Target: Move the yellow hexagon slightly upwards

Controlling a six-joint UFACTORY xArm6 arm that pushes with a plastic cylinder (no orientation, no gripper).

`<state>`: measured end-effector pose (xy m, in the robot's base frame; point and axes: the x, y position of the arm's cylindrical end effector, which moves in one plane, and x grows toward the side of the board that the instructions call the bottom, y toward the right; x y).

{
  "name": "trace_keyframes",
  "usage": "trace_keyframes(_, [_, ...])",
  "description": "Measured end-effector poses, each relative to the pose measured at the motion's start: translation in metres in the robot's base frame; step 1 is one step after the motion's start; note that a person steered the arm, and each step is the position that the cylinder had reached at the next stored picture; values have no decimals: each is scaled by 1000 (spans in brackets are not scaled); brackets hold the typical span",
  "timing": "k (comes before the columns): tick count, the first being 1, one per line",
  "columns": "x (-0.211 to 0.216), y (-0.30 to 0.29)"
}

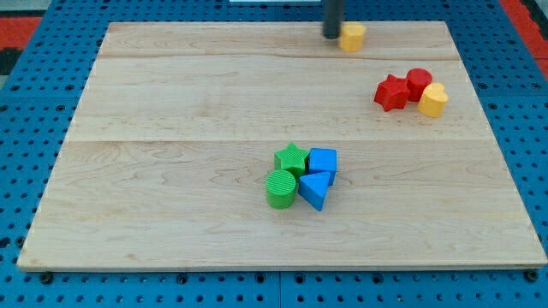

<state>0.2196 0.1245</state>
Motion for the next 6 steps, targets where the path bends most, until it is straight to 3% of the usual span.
trace_keyframes(1, [0, 18])
trace_keyframes(2, [21, -7])
trace_keyframes(3, [41, 7])
trace_keyframes(5, [15, 88])
trace_keyframes(6, [24, 61])
